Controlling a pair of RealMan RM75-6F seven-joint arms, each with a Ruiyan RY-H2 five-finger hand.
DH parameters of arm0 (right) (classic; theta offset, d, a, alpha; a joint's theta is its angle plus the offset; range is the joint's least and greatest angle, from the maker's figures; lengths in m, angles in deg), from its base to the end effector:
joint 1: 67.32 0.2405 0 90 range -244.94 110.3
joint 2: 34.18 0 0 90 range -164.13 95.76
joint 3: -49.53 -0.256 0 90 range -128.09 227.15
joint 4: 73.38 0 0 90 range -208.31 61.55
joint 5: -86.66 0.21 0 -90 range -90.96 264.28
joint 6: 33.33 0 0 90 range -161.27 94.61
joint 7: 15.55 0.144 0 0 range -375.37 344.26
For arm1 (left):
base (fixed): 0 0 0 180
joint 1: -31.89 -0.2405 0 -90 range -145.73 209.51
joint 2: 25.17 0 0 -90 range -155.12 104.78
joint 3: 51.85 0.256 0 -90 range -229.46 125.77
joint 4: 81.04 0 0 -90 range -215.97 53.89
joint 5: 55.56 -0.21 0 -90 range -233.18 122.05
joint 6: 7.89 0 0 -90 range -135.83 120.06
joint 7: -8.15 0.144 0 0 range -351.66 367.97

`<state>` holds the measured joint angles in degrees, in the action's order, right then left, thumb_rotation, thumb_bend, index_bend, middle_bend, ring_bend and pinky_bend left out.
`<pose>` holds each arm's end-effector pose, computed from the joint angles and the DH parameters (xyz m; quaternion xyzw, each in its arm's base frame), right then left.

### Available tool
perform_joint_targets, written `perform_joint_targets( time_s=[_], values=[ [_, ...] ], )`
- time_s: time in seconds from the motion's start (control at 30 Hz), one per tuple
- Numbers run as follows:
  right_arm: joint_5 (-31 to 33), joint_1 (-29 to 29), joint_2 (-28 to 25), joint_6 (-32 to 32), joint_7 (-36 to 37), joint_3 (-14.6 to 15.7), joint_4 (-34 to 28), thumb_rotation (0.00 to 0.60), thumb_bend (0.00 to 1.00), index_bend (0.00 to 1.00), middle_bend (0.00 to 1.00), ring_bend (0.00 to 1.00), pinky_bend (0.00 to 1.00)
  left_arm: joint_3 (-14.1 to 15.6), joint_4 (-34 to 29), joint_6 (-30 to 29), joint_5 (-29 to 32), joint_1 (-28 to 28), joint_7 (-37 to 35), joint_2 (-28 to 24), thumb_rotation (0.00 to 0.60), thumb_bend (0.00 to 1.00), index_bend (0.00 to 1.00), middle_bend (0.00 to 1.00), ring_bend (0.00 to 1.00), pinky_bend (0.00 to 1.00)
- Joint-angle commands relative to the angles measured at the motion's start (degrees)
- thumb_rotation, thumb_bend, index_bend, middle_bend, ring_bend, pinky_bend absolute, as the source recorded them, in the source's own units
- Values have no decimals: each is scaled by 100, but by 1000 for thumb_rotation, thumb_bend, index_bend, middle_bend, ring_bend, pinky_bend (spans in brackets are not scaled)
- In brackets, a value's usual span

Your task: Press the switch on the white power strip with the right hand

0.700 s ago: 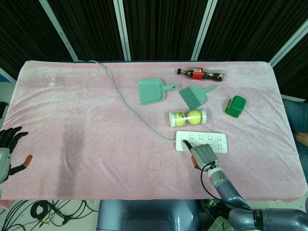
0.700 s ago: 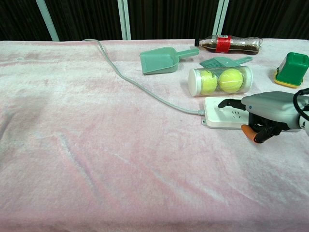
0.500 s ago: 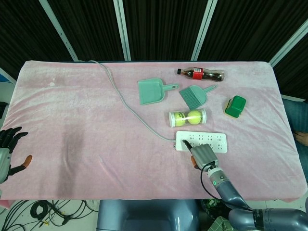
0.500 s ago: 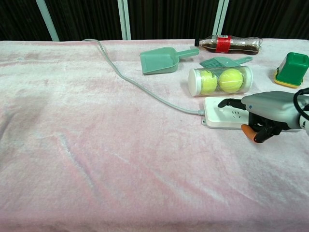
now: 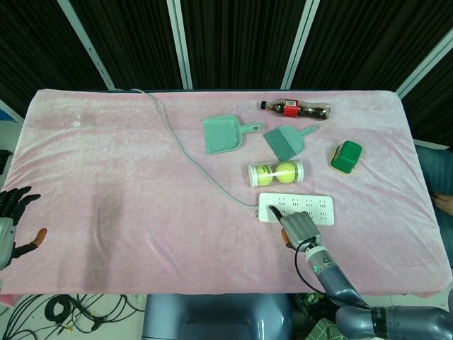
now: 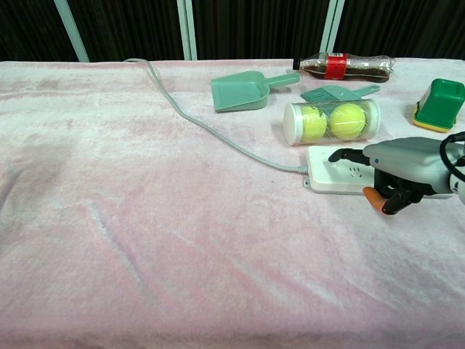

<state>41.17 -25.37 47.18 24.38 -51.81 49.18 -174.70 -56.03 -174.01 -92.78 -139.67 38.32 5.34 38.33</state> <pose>-0.1823 -0.2831 -0.0111 0.7740 -0.4239 0.2181 0.4167 -0.3068 0.1942 0.1661 -0.5759 -0.3954 -0.4139 0.5837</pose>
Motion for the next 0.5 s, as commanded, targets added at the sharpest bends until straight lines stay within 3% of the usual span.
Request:
perform_joint_targets(
  time_s=[0.03,0.5],
  values=[
    [24,7,1,-13,-11,10,9,600,642,39,988,1000,1000,2,-4,5,-2,3,10,3,600,308,202,108,55,81],
    [62,20,14,-18,-12,26,32,600,642,39,988,1000,1000,-6,-6,3,9,1,13,1,600,309,202,108,54,81]
  ],
)
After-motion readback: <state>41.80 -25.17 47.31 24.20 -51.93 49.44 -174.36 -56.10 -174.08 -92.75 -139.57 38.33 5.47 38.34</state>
